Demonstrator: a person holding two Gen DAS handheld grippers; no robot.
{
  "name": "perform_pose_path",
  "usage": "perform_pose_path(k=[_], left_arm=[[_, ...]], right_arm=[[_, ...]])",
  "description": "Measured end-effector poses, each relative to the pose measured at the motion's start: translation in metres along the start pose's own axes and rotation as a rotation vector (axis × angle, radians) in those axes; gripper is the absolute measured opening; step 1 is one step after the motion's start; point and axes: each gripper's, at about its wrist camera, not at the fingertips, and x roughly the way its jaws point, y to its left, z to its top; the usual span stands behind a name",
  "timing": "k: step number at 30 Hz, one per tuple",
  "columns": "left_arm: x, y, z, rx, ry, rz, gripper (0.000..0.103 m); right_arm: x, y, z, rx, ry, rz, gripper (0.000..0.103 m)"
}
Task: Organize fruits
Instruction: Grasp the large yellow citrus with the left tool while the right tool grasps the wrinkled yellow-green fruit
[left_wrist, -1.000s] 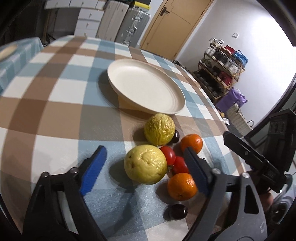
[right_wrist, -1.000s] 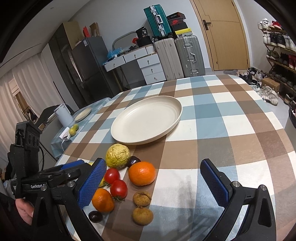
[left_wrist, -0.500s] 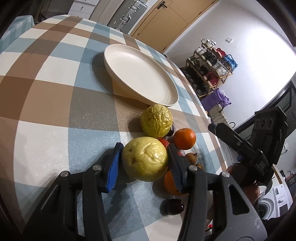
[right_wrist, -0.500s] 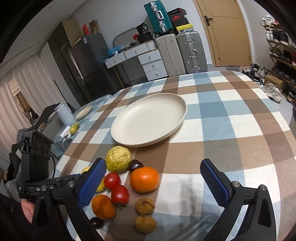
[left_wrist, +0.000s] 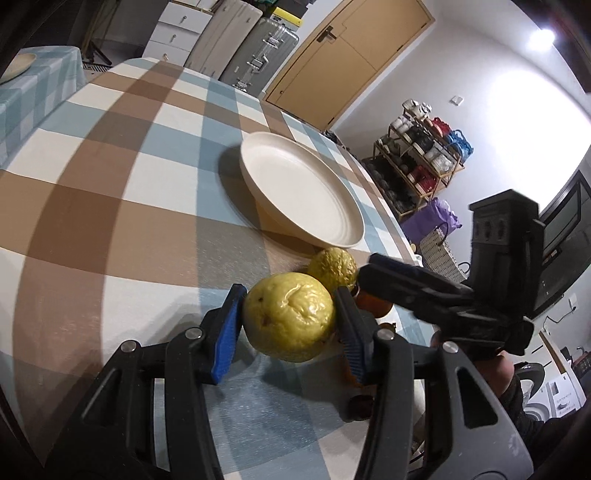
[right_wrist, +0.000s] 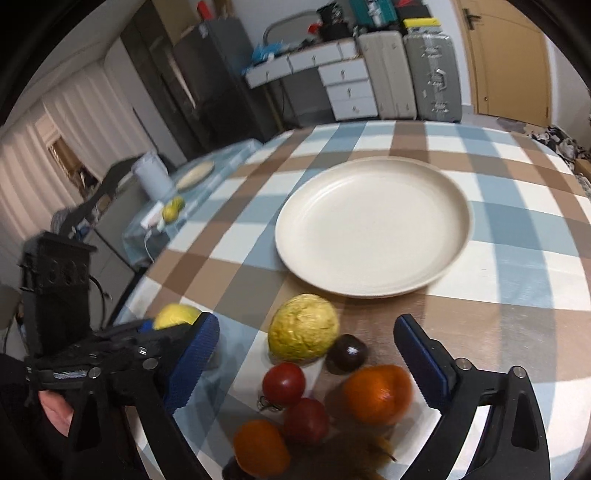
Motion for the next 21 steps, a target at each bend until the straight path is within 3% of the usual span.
perform_pose_path(k=[2, 6, 10, 13, 17, 21], left_arm=[[-0.006, 0.004, 0.001, -0.005, -0.009, -0.001, 0.046], [-0.013, 0.010, 0.000, -0.014, -0.016, -0.006, 0.046], [-0.014, 0.012, -0.001, -0.014, -0.018, -0.006, 0.046], [-0.013, 0.013, 0.000, -0.015, -0.020, -0.005, 0.046], [-0.012, 0.013, 0.001, -0.012, -0.024, 0.005, 0.046], [-0.012, 0.009, 0.004, -0.002, -0.027, 0.017, 0.046]], right_arm=[[0.010, 0.007, 0.002, -0.023, 0.032, -0.005, 0.086], [0.026, 0.019, 0.004, -0.071, 0.074, -0.051, 0.082], [0.036, 0.027, 0.003, -0.120, 0.105, -0.113, 0.070], [0.040, 0.032, 0.001, -0.161, 0.123, -0.165, 0.052], [0.039, 0.035, 0.000, -0.200, 0.119, -0.179, 0.050], [0.032, 0.032, 0.000, -0.181, 0.078, -0.135, 0.050]])
